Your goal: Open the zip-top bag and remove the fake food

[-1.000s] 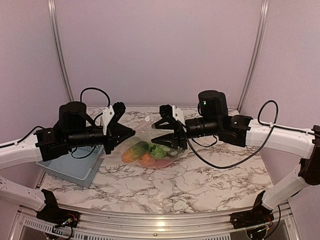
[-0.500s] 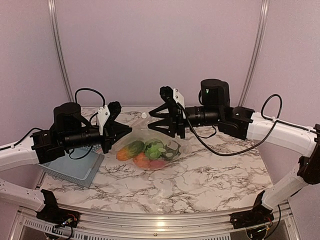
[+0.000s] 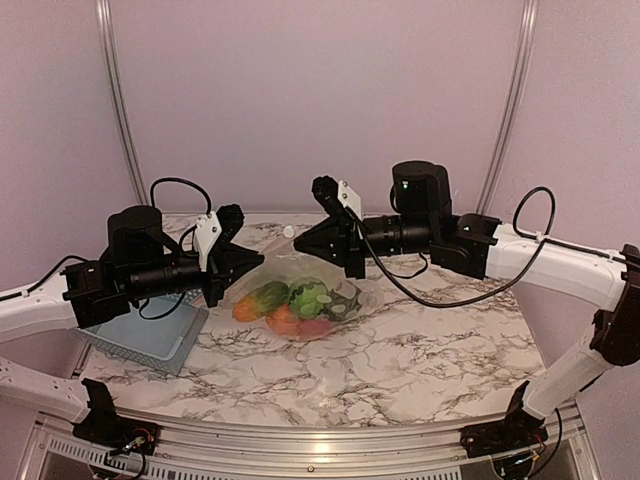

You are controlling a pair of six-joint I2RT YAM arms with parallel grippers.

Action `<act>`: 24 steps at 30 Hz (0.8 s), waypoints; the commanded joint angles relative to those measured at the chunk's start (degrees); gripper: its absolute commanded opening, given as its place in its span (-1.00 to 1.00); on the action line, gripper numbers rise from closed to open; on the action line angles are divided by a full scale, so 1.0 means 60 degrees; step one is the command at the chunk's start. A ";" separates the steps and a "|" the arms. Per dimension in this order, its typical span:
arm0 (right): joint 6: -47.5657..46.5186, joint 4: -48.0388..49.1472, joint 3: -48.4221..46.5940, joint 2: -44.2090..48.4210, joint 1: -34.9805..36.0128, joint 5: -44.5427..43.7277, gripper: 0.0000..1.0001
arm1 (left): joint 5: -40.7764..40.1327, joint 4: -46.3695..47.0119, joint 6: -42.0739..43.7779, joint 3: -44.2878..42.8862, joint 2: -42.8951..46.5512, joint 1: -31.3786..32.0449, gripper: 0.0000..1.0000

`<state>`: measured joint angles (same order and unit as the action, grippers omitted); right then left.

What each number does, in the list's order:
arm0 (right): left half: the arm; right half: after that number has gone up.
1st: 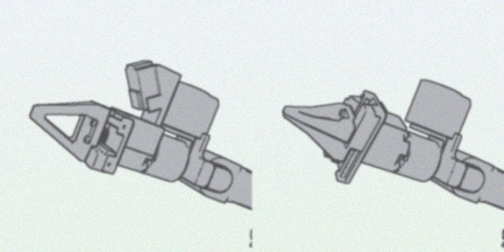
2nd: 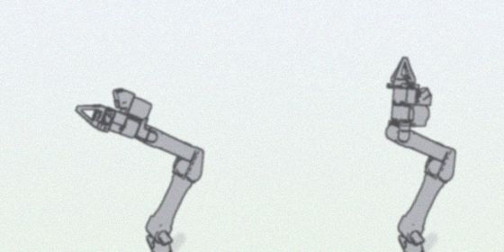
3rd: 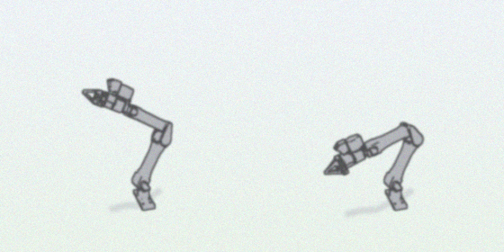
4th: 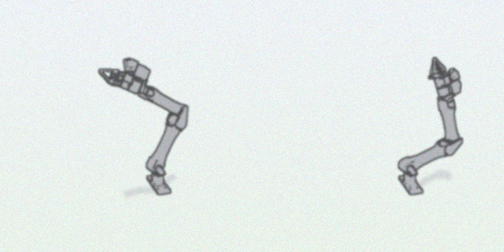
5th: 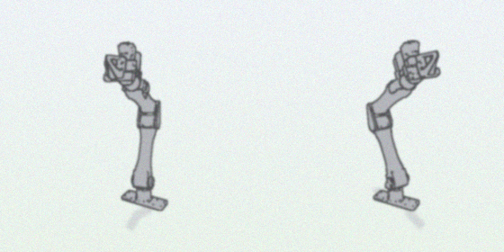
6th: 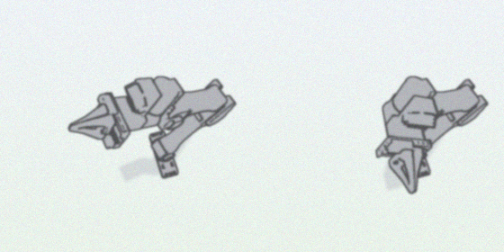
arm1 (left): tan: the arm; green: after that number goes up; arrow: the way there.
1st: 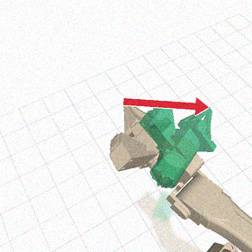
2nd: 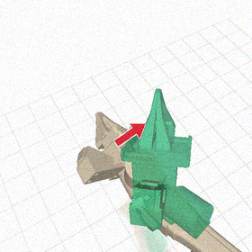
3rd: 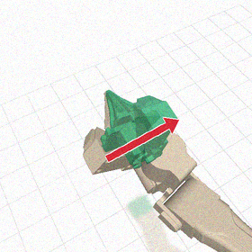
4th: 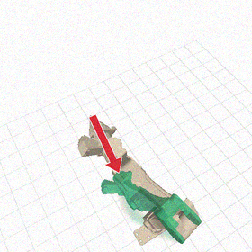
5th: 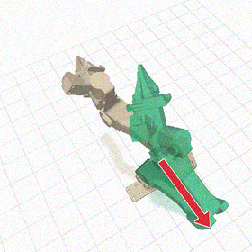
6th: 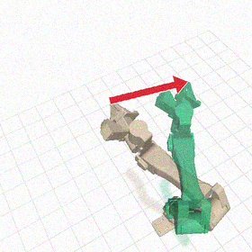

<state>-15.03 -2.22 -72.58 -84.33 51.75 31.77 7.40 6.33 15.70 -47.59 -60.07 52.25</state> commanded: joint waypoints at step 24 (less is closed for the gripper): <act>-0.0081 -0.0085 -0.0330 0.0072 -0.0033 -0.0130 -1.00 | 0.2006 0.1419 -0.1778 -0.1752 -0.1415 0.0087 -0.15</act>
<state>-15.09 -2.74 -73.25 -84.49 51.75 31.35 17.21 12.12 6.74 -56.25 -67.53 52.56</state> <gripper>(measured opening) 0.002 0.475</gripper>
